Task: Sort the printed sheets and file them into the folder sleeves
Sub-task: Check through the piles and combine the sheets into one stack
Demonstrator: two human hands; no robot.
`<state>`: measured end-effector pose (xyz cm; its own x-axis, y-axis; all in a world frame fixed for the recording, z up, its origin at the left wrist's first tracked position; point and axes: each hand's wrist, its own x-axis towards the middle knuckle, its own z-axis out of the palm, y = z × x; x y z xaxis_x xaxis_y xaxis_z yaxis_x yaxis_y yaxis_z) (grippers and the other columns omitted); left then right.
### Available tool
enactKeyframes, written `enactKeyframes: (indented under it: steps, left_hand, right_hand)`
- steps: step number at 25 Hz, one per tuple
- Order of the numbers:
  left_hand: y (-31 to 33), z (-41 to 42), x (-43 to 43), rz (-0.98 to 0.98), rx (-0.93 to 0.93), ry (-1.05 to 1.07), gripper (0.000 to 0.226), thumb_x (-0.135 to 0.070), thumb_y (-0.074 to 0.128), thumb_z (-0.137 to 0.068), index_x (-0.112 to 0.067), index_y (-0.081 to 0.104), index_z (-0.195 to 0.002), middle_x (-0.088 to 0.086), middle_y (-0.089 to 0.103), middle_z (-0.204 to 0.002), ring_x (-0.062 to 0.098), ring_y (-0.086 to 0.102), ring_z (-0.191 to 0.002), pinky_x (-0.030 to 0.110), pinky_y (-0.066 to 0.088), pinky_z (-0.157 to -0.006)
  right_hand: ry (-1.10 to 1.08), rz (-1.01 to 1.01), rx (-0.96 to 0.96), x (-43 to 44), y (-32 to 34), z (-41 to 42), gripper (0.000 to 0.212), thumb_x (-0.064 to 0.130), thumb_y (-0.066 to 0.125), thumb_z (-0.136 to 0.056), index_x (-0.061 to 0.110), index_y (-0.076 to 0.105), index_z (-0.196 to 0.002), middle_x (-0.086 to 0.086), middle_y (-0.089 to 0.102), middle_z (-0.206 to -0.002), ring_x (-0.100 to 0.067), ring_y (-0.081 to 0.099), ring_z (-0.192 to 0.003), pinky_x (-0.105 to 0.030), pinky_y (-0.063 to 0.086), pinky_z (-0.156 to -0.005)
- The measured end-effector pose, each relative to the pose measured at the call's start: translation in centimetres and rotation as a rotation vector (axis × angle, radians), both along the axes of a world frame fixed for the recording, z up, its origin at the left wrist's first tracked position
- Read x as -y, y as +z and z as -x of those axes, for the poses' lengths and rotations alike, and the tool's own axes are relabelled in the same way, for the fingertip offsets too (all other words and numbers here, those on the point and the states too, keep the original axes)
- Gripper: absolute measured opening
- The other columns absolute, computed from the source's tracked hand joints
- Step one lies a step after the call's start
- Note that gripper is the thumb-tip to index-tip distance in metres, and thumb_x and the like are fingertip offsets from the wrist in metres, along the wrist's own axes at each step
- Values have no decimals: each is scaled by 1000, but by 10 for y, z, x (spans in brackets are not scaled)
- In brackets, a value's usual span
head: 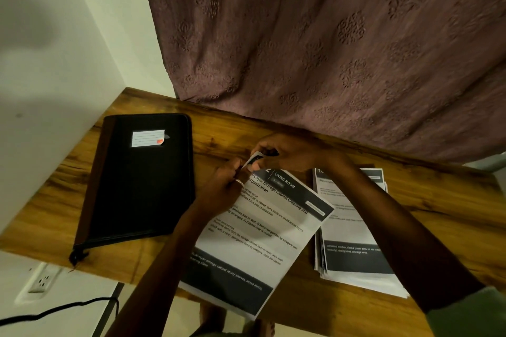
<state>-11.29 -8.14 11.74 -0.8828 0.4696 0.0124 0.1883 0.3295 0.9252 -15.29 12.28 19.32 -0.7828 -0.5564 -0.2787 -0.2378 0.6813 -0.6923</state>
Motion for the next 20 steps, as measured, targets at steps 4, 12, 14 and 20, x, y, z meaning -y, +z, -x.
enactKeyframes:
  steps: [4, 12, 14, 20]
  left_hand:
    - [6, 0, 3, -65, 169, 110, 17, -25, 44, -106, -13, 57, -103, 12, 71, -84, 26, 70, -71, 36, 57, -64]
    - [4, -3, 14, -304, 321, 311, 24, -32, 46, -105, -13, 59, -114, 7, 74, -100, 24, 74, -85, 33, 61, -69]
    - [0, 1, 12, -328, 332, 381, 24, -32, 47, -105, -13, 61, -112, 8, 74, -101, 25, 74, -86, 36, 62, -72]
    - [-18, 17, 4, -315, 347, 566, 25, -35, 46, -105, -15, 60, -111, 5, 73, -102, 22, 74, -89, 35, 61, -72]
  right_hand:
    - [-275, 126, 34, -22, 5, 1, 37, 42, 70, -87, 23, 65, -118, 5, 72, -109, -6, 68, -101, -33, 55, -92]
    - [-1127, 889, 361, -71, -46, -42, 33, 40, 51, -98, 16, 66, -115, -9, 67, -121, -24, 67, -102, -37, 52, -85]
    - [-1127, 1025, 526, -64, -66, -65, 49, 51, 52, -95, 13, 66, -122, -12, 66, -124, -30, 66, -109, -47, 49, -97]
    - [-1120, 1116, 552, -34, -93, -126, 38, 38, 50, -98, 18, 57, -129, -15, 67, -124, -37, 64, -113, -59, 46, -99]
